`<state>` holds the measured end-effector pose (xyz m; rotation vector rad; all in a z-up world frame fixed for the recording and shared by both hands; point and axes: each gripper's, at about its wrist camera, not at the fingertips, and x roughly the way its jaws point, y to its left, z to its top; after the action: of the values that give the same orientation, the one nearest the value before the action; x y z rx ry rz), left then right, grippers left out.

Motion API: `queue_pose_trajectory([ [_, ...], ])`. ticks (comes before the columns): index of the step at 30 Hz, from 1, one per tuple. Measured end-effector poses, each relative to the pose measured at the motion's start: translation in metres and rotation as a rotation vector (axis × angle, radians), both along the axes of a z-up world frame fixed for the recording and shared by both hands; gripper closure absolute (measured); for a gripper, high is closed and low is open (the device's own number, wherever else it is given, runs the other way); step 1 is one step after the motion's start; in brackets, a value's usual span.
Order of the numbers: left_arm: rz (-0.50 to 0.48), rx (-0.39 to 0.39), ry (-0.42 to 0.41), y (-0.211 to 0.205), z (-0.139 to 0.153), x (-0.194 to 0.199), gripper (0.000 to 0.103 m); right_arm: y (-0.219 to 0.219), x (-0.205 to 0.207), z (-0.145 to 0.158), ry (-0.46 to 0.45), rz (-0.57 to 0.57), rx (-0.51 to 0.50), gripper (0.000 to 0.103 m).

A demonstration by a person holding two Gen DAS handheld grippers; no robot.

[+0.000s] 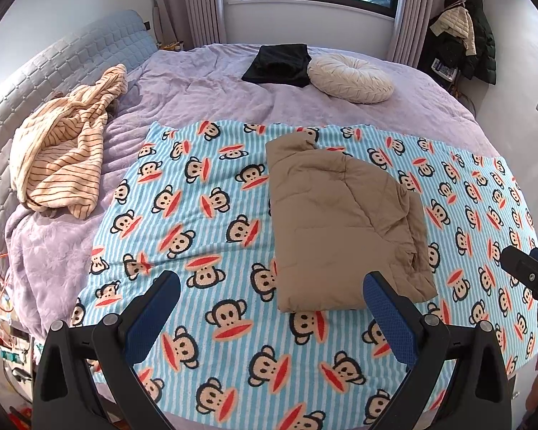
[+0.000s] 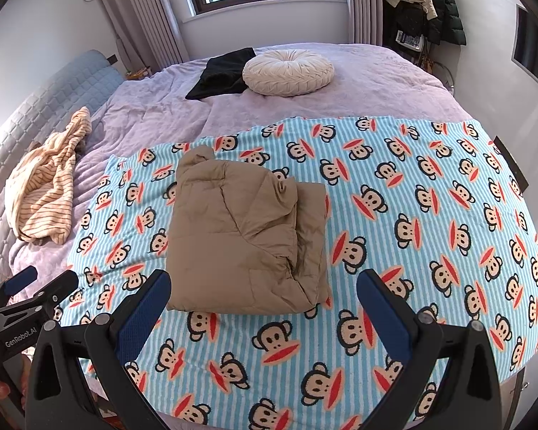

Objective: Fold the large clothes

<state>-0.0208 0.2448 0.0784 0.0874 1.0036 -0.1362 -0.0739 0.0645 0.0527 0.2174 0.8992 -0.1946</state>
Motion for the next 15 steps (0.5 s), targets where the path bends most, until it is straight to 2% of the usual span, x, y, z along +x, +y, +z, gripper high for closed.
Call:
queue_pose_trajectory([
  [15, 0.001, -0.001, -0.001, -0.0011, 0.0008, -0.0003, 0.001, 0.0021, -0.0017, 0.0009, 0.000, -0.002, 0.000, 0.000],
])
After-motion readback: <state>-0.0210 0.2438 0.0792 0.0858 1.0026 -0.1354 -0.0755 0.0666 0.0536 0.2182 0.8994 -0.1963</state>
